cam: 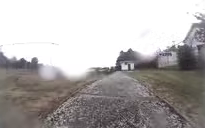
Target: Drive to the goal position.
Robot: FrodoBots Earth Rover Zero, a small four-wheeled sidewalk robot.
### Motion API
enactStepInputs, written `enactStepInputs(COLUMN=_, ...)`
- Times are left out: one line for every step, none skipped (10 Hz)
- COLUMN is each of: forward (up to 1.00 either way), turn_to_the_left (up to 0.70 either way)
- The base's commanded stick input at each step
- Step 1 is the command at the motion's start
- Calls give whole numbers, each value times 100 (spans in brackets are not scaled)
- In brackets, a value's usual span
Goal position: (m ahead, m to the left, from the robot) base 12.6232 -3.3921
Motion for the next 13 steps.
enactStepInputs(forward=85, turn_to_the_left=-34)
enactStepInputs(forward=85, turn_to_the_left=-34)
enactStepInputs(forward=85, turn_to_the_left=-34)
enactStepInputs(forward=85, turn_to_the_left=0)
enactStepInputs(forward=85, turn_to_the_left=0)
enactStepInputs(forward=85, turn_to_the_left=0)
enactStepInputs(forward=85, turn_to_the_left=0)
enactStepInputs(forward=85, turn_to_the_left=0)
enactStepInputs(forward=85, turn_to_the_left=0)
enactStepInputs(forward=85, turn_to_the_left=0)
enactStepInputs(forward=85, turn_to_the_left=0)
enactStepInputs(forward=85, turn_to_the_left=0)
enactStepInputs(forward=85, turn_to_the_left=0)
